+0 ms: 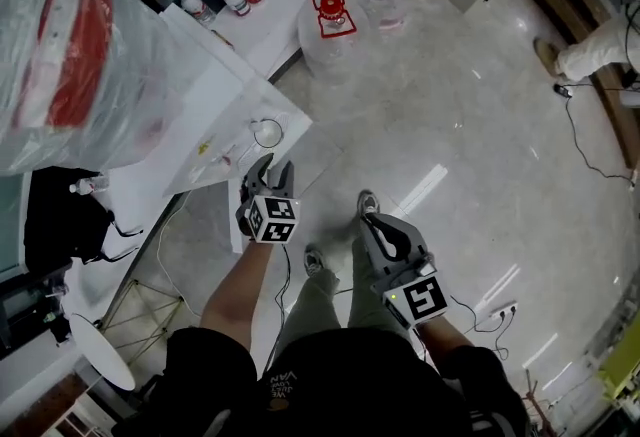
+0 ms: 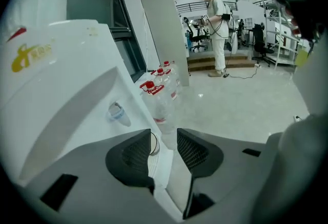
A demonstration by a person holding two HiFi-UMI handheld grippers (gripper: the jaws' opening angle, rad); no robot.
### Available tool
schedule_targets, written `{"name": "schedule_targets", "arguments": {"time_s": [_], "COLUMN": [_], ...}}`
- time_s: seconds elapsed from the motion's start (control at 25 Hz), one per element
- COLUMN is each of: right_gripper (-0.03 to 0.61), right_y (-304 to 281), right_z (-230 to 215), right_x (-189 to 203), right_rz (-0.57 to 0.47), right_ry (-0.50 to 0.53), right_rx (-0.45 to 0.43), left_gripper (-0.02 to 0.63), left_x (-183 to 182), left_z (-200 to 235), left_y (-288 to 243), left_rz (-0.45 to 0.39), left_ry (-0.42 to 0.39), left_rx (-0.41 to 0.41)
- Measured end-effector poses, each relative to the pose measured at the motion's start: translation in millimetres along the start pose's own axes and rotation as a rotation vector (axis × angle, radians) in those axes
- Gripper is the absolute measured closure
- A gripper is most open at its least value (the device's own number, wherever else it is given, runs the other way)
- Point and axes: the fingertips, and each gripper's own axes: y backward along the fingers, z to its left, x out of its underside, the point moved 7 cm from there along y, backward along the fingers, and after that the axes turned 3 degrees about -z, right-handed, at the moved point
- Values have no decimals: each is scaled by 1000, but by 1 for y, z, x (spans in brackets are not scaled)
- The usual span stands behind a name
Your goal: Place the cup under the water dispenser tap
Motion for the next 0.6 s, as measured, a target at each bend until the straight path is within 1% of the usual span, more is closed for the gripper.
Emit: {"name": "schedule_targets", "arguments": {"time_s": [0.24,0.48,0.6], "right_gripper": [532,532,532], "right_y": [17,31,41], "right_z": [46,73,92], "right_x": [-15,-5,-7], "right_rz": [-26,-22,-31], "right_ry": [39,32,47], "right_rx": [1,33,46], "left_gripper": [454,456,471], "left_x": [-16,-33,-39], "left_z": [3,8,10], "left_y": [71,118,152], "left_rz": [-124,-265,-331], "left_ry": [12,20,25], "left_rx": [18,23,40]}}
